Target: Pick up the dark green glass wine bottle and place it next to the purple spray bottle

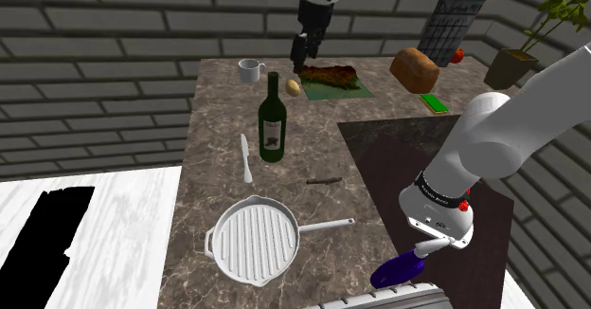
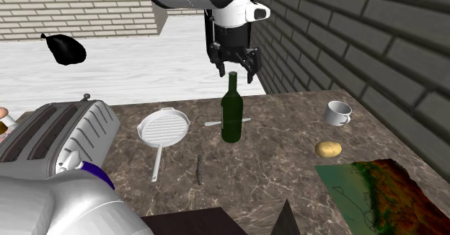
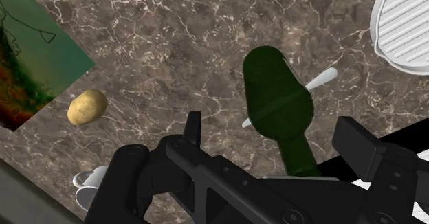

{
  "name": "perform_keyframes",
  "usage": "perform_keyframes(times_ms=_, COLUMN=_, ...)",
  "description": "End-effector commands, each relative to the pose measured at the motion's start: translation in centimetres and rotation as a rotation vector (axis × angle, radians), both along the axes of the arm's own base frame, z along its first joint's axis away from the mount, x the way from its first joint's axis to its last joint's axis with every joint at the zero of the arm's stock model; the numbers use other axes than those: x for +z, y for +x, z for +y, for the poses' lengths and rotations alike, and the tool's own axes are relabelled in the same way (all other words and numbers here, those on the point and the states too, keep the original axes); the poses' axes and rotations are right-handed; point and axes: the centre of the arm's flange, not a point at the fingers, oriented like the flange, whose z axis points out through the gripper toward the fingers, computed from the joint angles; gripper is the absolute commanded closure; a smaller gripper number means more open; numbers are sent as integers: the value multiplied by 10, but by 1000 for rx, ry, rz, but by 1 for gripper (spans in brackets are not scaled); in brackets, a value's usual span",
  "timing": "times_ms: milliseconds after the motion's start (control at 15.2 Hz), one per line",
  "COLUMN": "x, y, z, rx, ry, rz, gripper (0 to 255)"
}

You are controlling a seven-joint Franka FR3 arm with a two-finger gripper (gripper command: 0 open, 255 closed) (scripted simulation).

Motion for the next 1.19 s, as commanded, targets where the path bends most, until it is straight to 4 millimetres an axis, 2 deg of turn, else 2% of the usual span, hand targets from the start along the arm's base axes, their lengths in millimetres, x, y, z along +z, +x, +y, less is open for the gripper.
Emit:
perform_keyframes(times_ms=0, x=-6, y=16, z=20, rx=23, ry=9, rz=-4, gripper=0)
perform_keyframes(times_ms=264, x=-21, y=41, z=54, rx=62, ry=24, rz=-10, gripper=0)
perform_keyframes(times_ms=726, x=-57, y=46, z=54, rx=62, ry=24, rz=-10, gripper=0)
perform_keyframes(times_ms=1122, x=-60, y=46, z=54, rx=62, ry=24, rz=-10, gripper=0)
